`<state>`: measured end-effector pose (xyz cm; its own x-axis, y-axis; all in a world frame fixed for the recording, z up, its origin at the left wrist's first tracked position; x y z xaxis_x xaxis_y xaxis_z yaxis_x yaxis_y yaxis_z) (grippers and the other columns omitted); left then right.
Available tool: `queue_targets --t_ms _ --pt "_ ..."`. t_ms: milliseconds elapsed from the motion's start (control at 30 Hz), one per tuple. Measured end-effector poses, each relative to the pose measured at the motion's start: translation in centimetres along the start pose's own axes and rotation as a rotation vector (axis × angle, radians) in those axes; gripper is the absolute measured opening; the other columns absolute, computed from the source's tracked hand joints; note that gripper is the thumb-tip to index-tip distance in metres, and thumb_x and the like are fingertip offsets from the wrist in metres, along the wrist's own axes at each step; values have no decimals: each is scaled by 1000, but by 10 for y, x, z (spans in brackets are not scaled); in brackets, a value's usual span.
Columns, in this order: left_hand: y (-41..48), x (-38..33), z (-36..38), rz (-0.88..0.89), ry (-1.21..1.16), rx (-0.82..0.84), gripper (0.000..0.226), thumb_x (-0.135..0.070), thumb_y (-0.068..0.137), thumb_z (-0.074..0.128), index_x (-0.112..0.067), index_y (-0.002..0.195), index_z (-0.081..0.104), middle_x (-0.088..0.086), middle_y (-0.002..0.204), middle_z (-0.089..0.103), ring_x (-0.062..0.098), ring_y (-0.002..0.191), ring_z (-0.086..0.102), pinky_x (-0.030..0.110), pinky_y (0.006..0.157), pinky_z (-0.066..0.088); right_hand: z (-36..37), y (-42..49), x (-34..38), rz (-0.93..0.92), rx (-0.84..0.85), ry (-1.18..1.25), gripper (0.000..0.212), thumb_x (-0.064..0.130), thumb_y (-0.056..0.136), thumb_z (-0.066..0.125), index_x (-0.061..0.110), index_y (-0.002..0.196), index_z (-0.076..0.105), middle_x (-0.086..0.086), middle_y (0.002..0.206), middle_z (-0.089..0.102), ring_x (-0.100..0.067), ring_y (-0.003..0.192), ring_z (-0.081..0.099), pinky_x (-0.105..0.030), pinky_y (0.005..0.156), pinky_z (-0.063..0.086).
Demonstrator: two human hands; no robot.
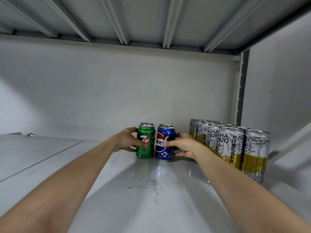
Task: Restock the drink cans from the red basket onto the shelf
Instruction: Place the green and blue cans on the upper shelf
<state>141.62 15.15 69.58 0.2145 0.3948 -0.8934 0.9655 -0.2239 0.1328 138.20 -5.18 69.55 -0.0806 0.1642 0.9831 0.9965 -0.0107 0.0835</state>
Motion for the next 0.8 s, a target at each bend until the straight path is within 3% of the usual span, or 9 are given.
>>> queue_targets --t_ms 100,233,433,600,800 --pt "-3 -1 0 3 6 -27 73 -10 74 84 -15 136 45 8 107 69 20 97 69 33 79 59 -1 -1 0 -25 -2 13 47 -5 72 79 15 103 51 -4 97 63 -25 98 59 -44 83 48" --pt "-7 1 -5 4 61 -114 69 -19 74 85 -16 133 49 9 106 69 20 97 68 37 82 59 -4 -1 2 -92 -78 -34 43 2 73 82 17 100 52 -2 96 61 -22 96 59 -35 74 49" --pt "-32 -15 -26 101 477 -344 56 -47 82 72 -23 130 57 7 112 67 24 105 61 36 91 50 -11 -23 30 -312 -371 -585 55 27 75 81 8 118 52 -8 117 63 -27 104 61 -39 86 54" --pt "-66 -22 -20 192 820 -358 61 -54 91 56 -24 142 43 11 136 51 30 123 50 45 99 45 7 -61 40 -397 -396 -949 62 39 85 69 9 131 39 -15 124 54 -32 110 56 -43 86 52" --pt "-122 -30 -18 208 1039 -358 64 -58 93 44 -27 148 31 6 152 37 31 138 35 53 111 31 19 -114 46 -412 -428 -1142 68 48 89 58 15 142 31 -14 138 48 -33 128 44 -53 101 38"
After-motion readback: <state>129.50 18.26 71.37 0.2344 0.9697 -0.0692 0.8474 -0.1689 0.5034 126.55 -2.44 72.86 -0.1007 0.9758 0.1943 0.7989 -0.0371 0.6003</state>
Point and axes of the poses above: each hand's wrist, its own y-axis towards the middle knuckle, its own z-axis out of the palm, x = y × z, the point moved 10 cm from there along y, towards the middle knuckle
